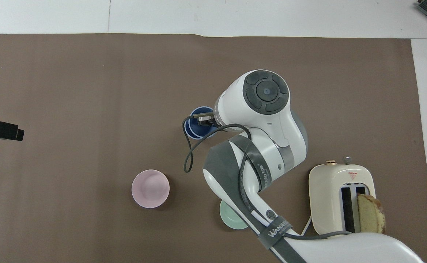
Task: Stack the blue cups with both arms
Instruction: 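Lower the blue cup into the first blue cup with the right gripper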
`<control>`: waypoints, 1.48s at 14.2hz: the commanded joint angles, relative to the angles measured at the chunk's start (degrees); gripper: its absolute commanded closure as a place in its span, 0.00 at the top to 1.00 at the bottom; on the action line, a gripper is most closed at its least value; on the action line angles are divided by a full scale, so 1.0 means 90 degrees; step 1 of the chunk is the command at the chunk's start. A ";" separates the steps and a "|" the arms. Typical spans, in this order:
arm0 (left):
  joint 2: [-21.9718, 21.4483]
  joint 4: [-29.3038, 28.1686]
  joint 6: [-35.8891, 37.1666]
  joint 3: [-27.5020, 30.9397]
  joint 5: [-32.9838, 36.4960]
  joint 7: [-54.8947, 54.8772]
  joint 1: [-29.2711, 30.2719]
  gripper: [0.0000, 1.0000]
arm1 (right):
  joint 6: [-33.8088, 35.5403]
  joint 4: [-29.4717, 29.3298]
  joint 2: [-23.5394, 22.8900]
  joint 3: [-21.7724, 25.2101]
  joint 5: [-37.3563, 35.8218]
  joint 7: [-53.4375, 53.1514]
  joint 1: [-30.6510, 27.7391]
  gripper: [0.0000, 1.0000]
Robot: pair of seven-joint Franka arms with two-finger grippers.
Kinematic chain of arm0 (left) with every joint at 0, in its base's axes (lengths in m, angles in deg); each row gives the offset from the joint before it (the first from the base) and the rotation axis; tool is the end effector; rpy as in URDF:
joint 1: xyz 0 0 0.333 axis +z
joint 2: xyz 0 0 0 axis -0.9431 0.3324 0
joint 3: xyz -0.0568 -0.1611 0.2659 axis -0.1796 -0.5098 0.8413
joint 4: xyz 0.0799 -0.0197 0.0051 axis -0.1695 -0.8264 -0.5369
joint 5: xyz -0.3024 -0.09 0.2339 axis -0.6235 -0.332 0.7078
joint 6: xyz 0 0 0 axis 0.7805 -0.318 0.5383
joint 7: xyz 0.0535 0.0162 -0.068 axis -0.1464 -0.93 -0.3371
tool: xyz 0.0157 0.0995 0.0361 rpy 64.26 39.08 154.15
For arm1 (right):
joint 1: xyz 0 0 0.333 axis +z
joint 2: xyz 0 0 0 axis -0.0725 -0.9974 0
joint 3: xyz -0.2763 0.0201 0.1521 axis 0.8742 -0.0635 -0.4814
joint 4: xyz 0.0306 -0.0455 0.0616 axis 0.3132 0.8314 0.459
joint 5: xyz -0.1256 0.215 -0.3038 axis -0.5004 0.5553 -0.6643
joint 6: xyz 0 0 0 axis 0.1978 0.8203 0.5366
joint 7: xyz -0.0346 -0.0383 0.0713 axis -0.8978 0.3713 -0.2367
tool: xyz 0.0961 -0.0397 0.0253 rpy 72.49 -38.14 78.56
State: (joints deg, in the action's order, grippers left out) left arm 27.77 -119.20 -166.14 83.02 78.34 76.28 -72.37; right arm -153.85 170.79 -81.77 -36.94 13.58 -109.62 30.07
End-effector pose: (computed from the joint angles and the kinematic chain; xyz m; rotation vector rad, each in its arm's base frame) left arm 0.5185 -0.0249 0.6603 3.0886 -0.2410 0.0006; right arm 0.5820 0.3502 0.4530 -2.9646 -0.0762 -0.0999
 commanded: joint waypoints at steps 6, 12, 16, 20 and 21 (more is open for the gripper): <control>-0.0104 -0.0105 -0.0048 -0.0016 -0.0060 0.0035 0.0061 1.00 | -0.0352 -0.0002 -0.0334 -0.0020 -0.0054 -0.0051 0.0060 0.00; -0.0094 -0.0105 -0.0048 -0.0016 -0.0060 0.0035 0.0061 1.00 | -0.0343 0.0085 -0.0403 -0.0029 -0.0024 -0.0080 0.0050 0.04; -0.0104 -0.0105 -0.0048 -0.0026 -0.0060 0.0035 0.0061 1.00 | -0.0352 0.0076 -0.0403 -0.0029 0.0034 -0.0120 0.0060 1.00; -0.0104 -0.0105 -0.0048 -0.0026 -0.0060 0.0035 0.0061 1.00 | -0.0333 0.0046 -0.0413 -0.0020 -0.0044 -0.0120 0.0060 1.00; -0.0094 -0.0105 -0.0048 -0.0016 -0.0060 0.0035 0.0061 1.00 | -0.0314 0.0037 -0.0413 -0.0020 -0.0054 -0.0110 0.0050 1.00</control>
State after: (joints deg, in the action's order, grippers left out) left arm 27.77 -119.20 -166.14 83.03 78.34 76.28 -72.37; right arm -156.23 171.23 -85.35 -36.99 13.49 -109.63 30.71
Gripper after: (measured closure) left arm 0.000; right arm 0.115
